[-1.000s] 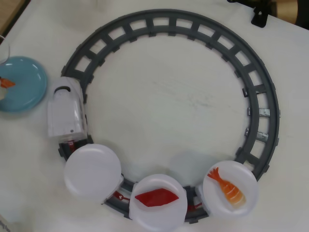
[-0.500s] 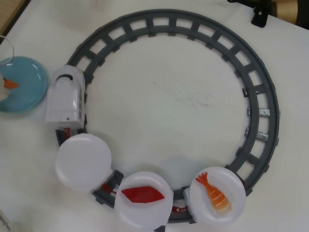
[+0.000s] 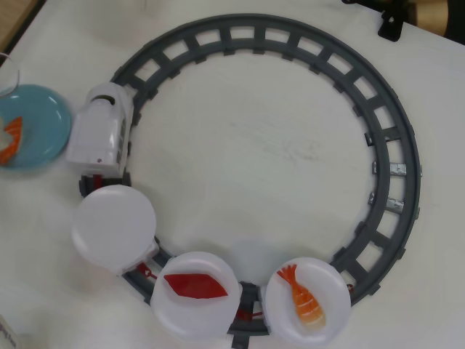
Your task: Pick up the sushi from the Shinkansen and put it on the blue dish
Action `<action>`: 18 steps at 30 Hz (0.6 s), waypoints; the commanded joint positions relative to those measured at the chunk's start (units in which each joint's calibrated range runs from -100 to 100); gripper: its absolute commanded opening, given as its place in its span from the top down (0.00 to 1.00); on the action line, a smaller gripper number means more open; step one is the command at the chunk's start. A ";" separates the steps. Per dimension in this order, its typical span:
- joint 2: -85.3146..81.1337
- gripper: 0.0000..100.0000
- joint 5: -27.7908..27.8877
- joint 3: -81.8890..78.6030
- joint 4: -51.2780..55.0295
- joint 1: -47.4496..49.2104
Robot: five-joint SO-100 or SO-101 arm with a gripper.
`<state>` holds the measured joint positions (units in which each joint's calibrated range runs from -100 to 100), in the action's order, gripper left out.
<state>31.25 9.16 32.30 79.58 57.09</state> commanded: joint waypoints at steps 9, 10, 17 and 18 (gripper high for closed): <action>-18.27 0.76 -1.89 10.99 19.57 1.01; -19.93 0.77 -2.36 8.37 19.49 1.54; -30.96 0.97 -3.25 -14.44 12.18 8.40; -32.87 0.97 -3.40 -18.59 10.23 9.11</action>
<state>6.03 6.41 22.42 93.78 64.45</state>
